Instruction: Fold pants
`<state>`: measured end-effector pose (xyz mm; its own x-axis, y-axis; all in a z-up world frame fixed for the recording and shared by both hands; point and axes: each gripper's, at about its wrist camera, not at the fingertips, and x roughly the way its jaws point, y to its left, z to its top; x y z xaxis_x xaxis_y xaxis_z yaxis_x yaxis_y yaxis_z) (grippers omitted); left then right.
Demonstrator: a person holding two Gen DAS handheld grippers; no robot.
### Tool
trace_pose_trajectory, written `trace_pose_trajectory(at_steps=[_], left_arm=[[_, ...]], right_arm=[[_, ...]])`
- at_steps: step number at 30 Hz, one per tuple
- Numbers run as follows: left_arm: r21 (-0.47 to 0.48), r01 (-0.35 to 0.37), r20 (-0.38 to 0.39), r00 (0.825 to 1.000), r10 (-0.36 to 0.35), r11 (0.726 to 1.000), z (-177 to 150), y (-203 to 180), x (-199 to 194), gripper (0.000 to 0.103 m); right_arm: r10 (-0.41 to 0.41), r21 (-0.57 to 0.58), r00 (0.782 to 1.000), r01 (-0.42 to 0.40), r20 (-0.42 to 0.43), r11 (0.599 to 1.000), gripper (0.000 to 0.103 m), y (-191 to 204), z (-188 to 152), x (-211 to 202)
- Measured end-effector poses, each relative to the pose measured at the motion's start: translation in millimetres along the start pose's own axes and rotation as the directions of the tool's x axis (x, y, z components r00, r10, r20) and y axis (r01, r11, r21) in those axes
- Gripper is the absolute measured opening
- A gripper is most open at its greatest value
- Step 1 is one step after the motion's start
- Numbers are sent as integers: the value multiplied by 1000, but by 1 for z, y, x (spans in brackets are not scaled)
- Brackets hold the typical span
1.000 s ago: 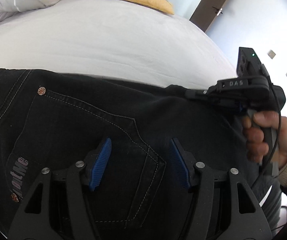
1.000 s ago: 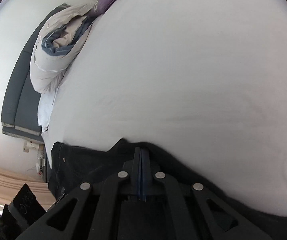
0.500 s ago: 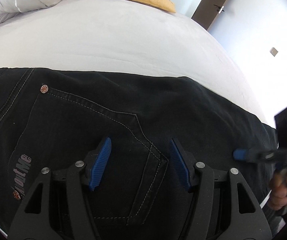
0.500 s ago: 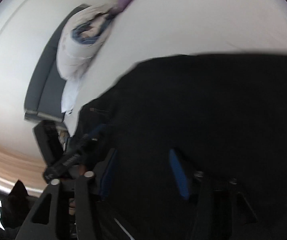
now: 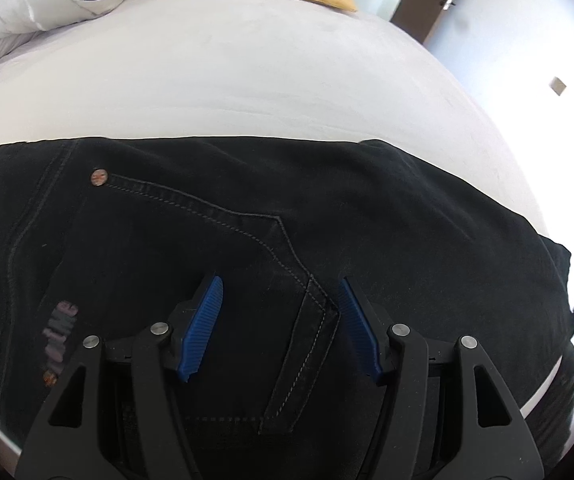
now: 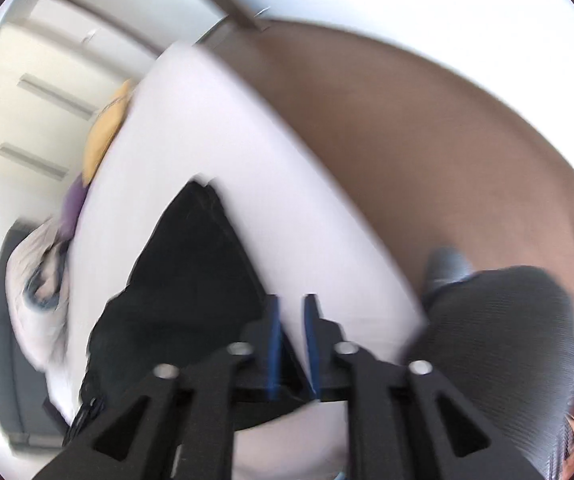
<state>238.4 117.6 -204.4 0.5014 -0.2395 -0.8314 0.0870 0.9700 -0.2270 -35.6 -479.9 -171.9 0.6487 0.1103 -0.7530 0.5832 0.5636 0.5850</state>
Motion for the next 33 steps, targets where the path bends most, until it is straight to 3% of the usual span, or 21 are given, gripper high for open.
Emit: trace_pose_trajectory(at_steps=[2,4,6,7,10,11,12,13,15,19,20,21,23,24,25,27,28,30,31,32,33], left_arm=[[-22,56,24,998,-56,998,5,-12,-14,59],[-3,97,55,994,-96,995,12,-35,-24,59],[43,137,74,987,-140,990,19,-66,-28,59],[61,156,70,985,-160,986,22,-82,-25,59],[46,193,-5,981,-193,980,20,-100,4,59],[21,186,-44,982,-185,982,15,-98,19,59],[5,175,-72,982,-174,985,9,-95,29,59],[-5,181,-69,981,-181,983,1,-89,34,58],[-8,213,-44,976,-213,977,-8,-78,31,58],[-34,150,-14,988,-151,988,-15,-45,6,56],[-48,144,-10,989,-145,988,-11,-37,-1,56],[-46,113,-1,994,-113,993,-5,-32,-6,56],[-37,113,20,993,-112,993,12,-31,-10,56],[-44,133,26,991,-132,990,22,-33,-7,56],[-48,148,29,989,-146,988,33,-38,0,56],[-38,175,34,984,-174,984,47,-49,14,56],[-29,180,27,983,-179,983,53,-56,25,56],[-24,157,-18,987,-158,987,64,-73,52,56],[-23,140,-43,989,-141,990,62,-73,61,56],[-22,129,-56,990,-130,991,59,-71,67,56],[-23,137,-47,989,-138,990,56,-68,68,56]], right_arm=[[167,-25,986,-166,4,986,22,17,-2,-10],[295,-73,954,-298,-43,952,39,49,-14,-2],[457,-93,876,-473,-152,876,51,84,-38,25],[492,-83,847,-516,-202,853,52,98,-53,44],[455,-44,836,-490,-306,870,50,106,-81,97],[406,-53,853,-446,-328,893,40,100,-86,109],[370,-80,872,-414,-322,907,9,100,-91,114],[345,-80,880,-390,-325,918,0,90,-88,114],[370,-19,881,-393,-293,920,0,60,-84,102],[290,52,953,-286,-91,957,0,2,-46,51],[247,62,968,-244,-50,968,2,-2,-38,39],[200,40,980,-200,-3,979,13,0,-29,25],[278,-35,960,-277,27,960,17,28,-14,14],[337,-59,941,-337,-3,940,27,47,-11,19],[397,-92,916,-400,-50,912,43,69,-13,27],[500,-153,850,-524,-167,838,59,127,-23,61],[521,-170,825,-558,-222,812,60,154,-32,85],[487,-160,820,-547,-301,822,60,183,-46,135],[462,-125,822,-524,-332,842,60,187,-49,165],[416,-105,845,-473,-336,875,54,182,-50,189],[398,-103,861,-448,-318,888,12,175,-52,200]])
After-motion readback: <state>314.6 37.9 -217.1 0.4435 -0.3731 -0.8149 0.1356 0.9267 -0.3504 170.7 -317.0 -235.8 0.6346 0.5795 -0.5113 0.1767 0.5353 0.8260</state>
